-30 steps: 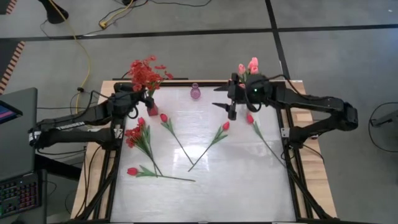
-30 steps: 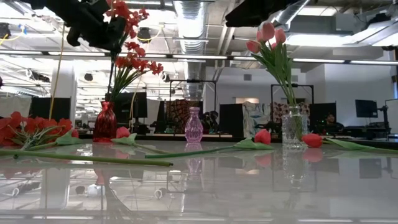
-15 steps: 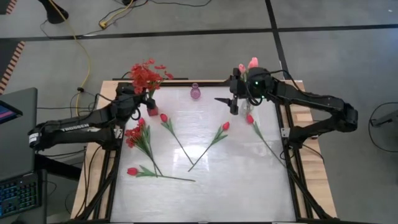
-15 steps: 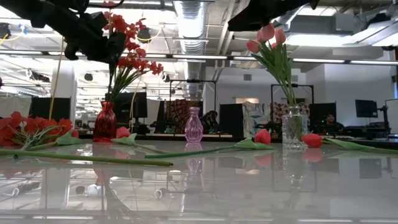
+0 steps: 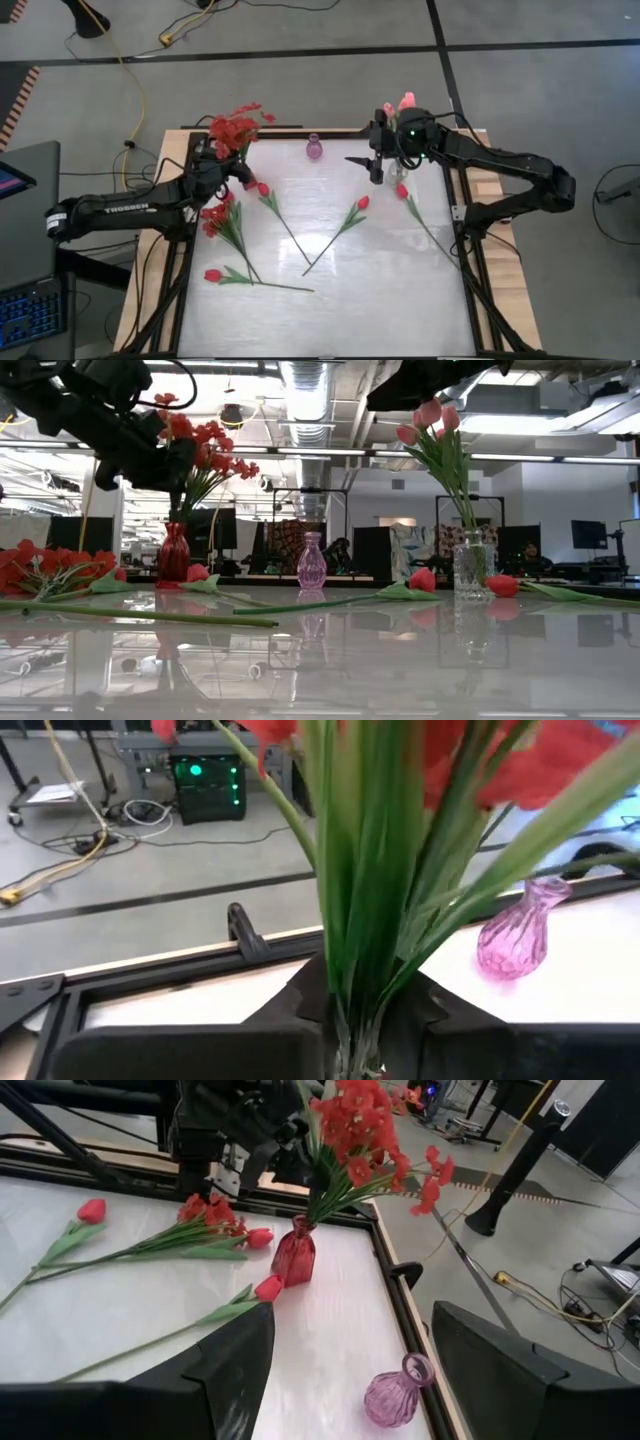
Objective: Sort flowers into vase by color
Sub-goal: Put the right red flowers into the red vase
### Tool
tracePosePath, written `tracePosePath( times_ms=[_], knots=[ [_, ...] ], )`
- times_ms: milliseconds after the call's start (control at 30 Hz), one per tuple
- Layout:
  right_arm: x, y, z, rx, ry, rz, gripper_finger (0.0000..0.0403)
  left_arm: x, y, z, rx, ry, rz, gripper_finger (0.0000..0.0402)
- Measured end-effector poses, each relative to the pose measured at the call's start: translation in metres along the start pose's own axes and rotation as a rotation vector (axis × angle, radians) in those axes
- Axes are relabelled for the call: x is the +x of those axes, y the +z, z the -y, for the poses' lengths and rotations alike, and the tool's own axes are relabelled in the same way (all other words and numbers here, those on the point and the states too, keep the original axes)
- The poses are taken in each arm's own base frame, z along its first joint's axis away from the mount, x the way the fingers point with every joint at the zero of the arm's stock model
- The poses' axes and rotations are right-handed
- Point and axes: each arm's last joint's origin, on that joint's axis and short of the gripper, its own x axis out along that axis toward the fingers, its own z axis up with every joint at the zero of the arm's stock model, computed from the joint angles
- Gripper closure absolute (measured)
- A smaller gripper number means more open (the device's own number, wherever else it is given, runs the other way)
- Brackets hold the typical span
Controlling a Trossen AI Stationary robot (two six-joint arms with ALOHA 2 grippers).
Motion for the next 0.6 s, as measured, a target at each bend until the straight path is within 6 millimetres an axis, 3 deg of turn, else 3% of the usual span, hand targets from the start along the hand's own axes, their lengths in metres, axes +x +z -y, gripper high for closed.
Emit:
tracePosePath(
  times_ms=[400, 600],
  knots=[
    [0.0, 0.0, 0.0, -0.002, 0.0, 0.0, 0.0104, -0.001, 0.0, 0.0, 0.081, -0.01, -0.023, 0.0212],
    [0.0, 0.0, 0.0, 0.004, 0.0, -0.001, 0.0104, -0.015, 0.032, -0.001, 0.149, -0.03, -0.09, 0.0163]
  ],
)
